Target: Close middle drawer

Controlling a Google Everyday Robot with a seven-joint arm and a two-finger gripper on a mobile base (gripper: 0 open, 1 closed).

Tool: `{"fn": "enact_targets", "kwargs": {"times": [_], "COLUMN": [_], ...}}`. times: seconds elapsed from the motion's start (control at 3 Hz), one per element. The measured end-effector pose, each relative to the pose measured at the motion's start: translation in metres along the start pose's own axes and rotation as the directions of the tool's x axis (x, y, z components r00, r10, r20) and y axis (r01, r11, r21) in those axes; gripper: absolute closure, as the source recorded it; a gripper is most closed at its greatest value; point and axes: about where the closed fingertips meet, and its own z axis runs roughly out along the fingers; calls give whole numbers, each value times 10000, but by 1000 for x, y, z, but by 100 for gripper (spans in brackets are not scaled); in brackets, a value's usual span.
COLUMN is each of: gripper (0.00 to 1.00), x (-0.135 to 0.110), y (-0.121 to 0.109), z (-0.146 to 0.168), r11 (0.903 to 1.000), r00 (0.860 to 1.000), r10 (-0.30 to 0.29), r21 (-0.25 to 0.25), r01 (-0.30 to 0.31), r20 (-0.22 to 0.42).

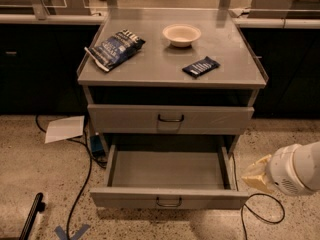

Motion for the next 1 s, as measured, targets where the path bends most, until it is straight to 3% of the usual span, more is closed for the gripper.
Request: {"fn": "enact_targets", "kwargs": {"times": [0.33, 0.67, 1.0], "gripper": [100, 100, 100], "x": [16, 29, 41], "y": [-19, -29, -30], "z": [46, 101, 154], "r11": [9979, 9913, 9796], "r00": [9947, 9711, 9439], "r10": [502, 1164, 1851], "r21": [356, 358, 249], "r01": [-536, -1265, -1993], "r20": [899, 2084, 2734]}}
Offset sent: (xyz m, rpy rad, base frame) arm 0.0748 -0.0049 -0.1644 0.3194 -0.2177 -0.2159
